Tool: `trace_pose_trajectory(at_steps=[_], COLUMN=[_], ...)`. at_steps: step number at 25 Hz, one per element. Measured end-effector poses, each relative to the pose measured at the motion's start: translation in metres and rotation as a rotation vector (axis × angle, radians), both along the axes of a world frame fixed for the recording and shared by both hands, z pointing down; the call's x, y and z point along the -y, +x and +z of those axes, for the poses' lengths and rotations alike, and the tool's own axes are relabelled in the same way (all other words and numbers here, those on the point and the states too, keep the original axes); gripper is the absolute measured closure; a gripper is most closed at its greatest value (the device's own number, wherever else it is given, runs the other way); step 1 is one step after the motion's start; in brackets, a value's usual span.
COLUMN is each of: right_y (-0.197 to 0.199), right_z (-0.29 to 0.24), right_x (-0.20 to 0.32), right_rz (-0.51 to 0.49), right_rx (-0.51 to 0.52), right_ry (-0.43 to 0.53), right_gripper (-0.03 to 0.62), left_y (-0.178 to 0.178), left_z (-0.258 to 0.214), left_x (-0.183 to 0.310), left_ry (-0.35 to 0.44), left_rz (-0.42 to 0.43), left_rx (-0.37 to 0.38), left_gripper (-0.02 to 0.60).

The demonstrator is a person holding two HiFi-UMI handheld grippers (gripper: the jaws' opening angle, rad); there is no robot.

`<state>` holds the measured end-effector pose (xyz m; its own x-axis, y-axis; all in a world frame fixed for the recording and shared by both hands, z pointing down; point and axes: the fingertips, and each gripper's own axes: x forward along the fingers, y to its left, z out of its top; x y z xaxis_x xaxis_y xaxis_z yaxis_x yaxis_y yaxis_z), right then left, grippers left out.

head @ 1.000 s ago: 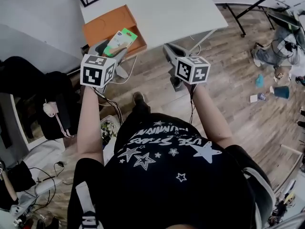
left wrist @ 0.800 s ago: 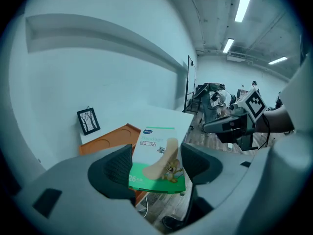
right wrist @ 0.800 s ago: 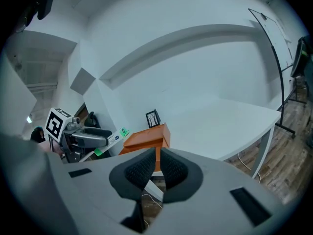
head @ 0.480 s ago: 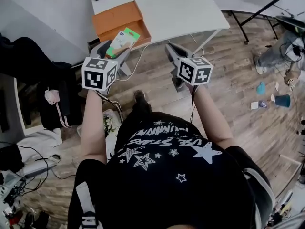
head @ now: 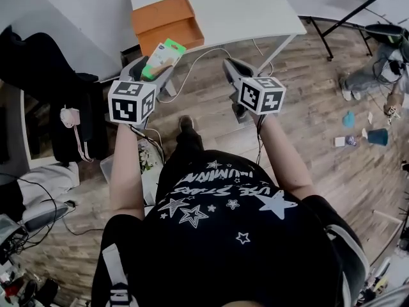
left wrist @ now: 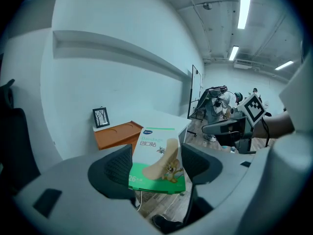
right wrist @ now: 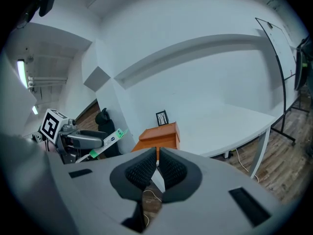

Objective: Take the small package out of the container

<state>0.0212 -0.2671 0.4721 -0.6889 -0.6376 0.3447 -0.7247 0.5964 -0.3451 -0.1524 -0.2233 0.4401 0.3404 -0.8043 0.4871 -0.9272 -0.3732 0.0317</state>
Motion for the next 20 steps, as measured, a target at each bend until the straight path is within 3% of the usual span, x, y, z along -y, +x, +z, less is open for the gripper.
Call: trace_pose_trajectory(at_steps=[14,20], right_y=[0.012,0.042], right_z=[-0.009,-0.06], right_x=[-0.055,-0.005], right_rz=[-0.074,-0.078], right_rx=[-0.043,-0.022], right_ry=[0.023,-0.037], right_gripper=[0.546,0.546], left_y=[0.008,0.036], left_z=[-0.009,-0.07], left_x=[-0.058,-0.009], left_ry=[0.024,-0.025], left_rz=[-0.074,-0.091], left_rx=[-0.026,-0.011], left_gripper=[0.239,0.239])
